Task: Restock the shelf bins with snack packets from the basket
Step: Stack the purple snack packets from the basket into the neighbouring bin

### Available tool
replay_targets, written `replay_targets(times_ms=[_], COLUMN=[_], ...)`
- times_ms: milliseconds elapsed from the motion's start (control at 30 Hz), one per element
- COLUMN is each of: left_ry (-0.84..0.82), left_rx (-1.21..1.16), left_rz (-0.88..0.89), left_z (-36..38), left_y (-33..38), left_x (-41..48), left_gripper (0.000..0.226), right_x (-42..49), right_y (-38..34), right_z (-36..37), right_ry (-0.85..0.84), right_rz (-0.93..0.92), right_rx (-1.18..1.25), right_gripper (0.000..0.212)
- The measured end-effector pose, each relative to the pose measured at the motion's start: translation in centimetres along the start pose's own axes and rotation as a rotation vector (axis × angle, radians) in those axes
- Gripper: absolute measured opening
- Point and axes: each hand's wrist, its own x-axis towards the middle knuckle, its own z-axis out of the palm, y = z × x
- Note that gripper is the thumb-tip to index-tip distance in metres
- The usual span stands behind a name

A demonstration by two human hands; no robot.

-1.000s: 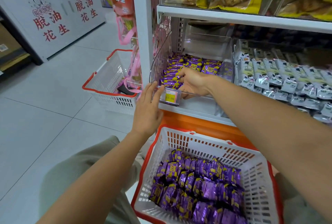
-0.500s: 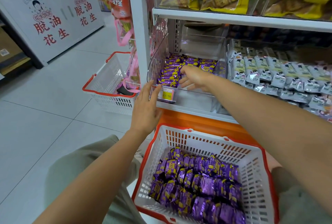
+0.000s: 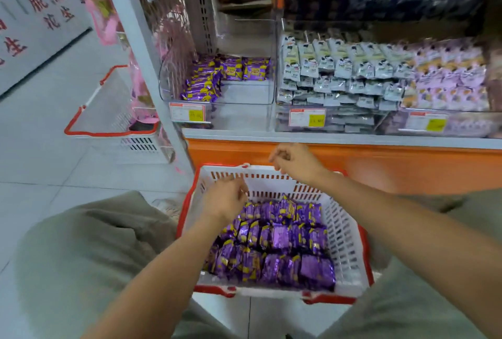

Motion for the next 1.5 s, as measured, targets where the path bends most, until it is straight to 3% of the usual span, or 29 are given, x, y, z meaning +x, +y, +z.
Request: replay_targets(times_ms=[67,200,400,500,733,1000,1067,1300,1500], left_ry=[-0.157,-0.426,-0.696,-0.79,-0.672,-0.705,-0.685,-0.52,-0.374], left_rx=[0.011,0.056,-0.032,-0.023,-0.082,-0.228,-0.356,-1.14,-1.354], left_rz=[-0.036,-0.1,-0.087,-0.051,-0.035,-0.192,-0.308,-0.819,-0.883], left_z=[2.8,7.9,12.4,14.5,15.9,14.8,14.0,9.3,6.4], left_y=[0.2,-0.1,0.7,0.9,0.9,1.5,1.8,5.0,5.8], left_x=[-0.4,-0.9,-0.8,-1.0,-0.4,0.5,0.7,1.2,0.7], left_gripper=[0.019,0.034,0.052,0.063,0.052,0.035,0.031,0.029,0.023], right_x=[-0.6,-1.6,-3.5,-3.8,-4.1,-4.8,-4.8,-4.6,-4.8], right_y=[3.8,11.2,16.5,17.8,20.2,18.0,16.7,11.4,8.1], right_z=[0.9,3.9,8.2,10.0,11.5,7.9,6.8,4.0,4.3], right_ry=[-0.077,-0.397,-0.447,-0.458,-0.394,-0.397,-0.36,-0.191,0.036], right_rz=[0.158,0.513,0.817,0.898,0.862,0.706,0.656,0.349,0.147], right_rx=[-0.108,-0.309,-0.179,-0.186,-0.19,-0.078,-0.028,0.037,-0.062], right_gripper=[0.018,0.028,0.084,0.098,0.091,0.074,0.065,0.056,0.072])
